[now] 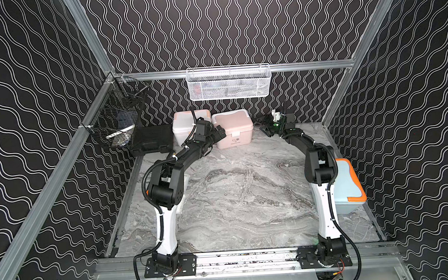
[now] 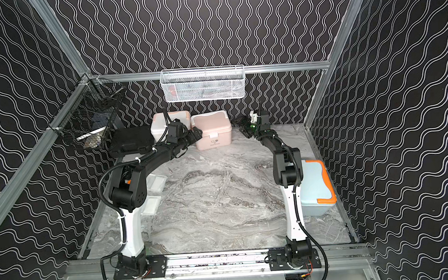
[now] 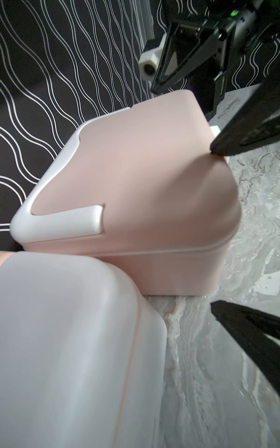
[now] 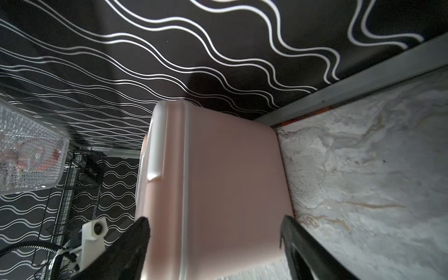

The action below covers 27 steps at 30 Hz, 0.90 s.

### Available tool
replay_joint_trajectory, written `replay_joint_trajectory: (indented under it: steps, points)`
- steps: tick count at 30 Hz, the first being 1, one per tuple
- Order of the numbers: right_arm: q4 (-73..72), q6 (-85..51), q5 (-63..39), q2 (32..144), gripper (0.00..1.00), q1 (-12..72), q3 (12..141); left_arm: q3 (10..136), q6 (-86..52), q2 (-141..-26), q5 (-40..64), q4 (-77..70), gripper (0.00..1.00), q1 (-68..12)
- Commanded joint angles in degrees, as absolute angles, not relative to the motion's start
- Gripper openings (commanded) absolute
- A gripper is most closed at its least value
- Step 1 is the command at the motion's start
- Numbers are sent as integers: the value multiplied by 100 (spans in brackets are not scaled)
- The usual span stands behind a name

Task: Open first aid kits and take out gauze
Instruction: Move the first aid kit to the center of the board.

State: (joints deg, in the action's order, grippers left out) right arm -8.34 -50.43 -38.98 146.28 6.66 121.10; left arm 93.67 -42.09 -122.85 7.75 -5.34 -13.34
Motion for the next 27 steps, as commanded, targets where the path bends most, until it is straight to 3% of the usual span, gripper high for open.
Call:
replay_joint_trajectory:
  steps: [1, 5, 12, 27]
  points:
    - [-1567, -5421, -4309, 15014, 85, 715, 12493, 9306, -4351, -12402, 1008, -1302, 97, -1334]
    - [-1719, -5556, -4552, 15417, 85, 832, 12934, 9207, -4403, -12484, 1289, -1764, 97, -1355]
    - [-2180, -5695, -4802, 15245, 85, 984, 12571, 9175, -4313, -12358, 1487, -1852, 96, -1547]
    - [-3422, -5775, -4913, 13013, 83, 1011, 8778, 7584, -4334, -10888, 1321, -2110, 96, -2172]
